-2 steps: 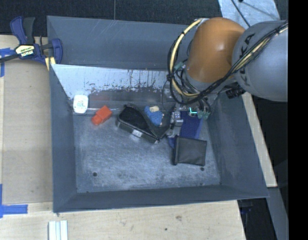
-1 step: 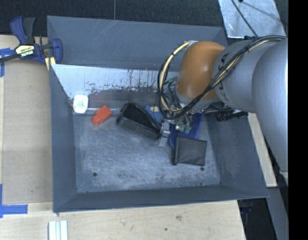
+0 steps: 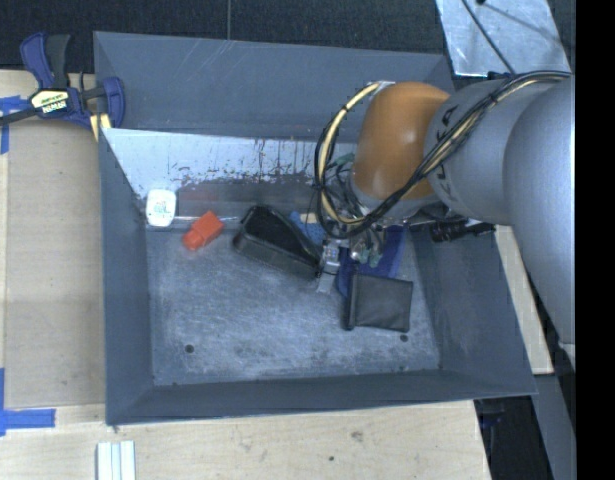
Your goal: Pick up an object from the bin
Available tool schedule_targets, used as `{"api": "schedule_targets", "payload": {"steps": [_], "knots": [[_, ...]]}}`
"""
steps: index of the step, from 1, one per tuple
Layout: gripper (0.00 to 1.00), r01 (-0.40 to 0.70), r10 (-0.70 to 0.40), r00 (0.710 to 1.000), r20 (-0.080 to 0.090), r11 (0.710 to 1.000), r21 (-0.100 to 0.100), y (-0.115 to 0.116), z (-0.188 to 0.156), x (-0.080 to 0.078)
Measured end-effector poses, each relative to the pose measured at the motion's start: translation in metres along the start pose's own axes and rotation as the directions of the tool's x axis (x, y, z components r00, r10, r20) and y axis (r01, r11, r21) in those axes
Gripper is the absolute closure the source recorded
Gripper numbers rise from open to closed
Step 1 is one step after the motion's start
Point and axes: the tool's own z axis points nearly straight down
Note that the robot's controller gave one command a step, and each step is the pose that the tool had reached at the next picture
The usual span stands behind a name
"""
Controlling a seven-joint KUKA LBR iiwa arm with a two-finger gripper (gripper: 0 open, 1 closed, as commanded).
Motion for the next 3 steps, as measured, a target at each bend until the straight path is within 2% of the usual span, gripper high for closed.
{"api": "schedule_targets", "payload": {"steps": [1, 2, 3], "knots": [[1.00, 0.025, -0.025, 1.000, 0.014, 1.000, -0.008, 0.009, -0.119, 0.024], [0.00, 0.026, -0.025, 1.000, 0.006, 1.000, -0.005, 0.008, -0.114, 0.025], [0.00, 0.278, -0.278, 0.960, 0.002, 0.960, -0.004, 0.026, 0.001, 0.017]]}}
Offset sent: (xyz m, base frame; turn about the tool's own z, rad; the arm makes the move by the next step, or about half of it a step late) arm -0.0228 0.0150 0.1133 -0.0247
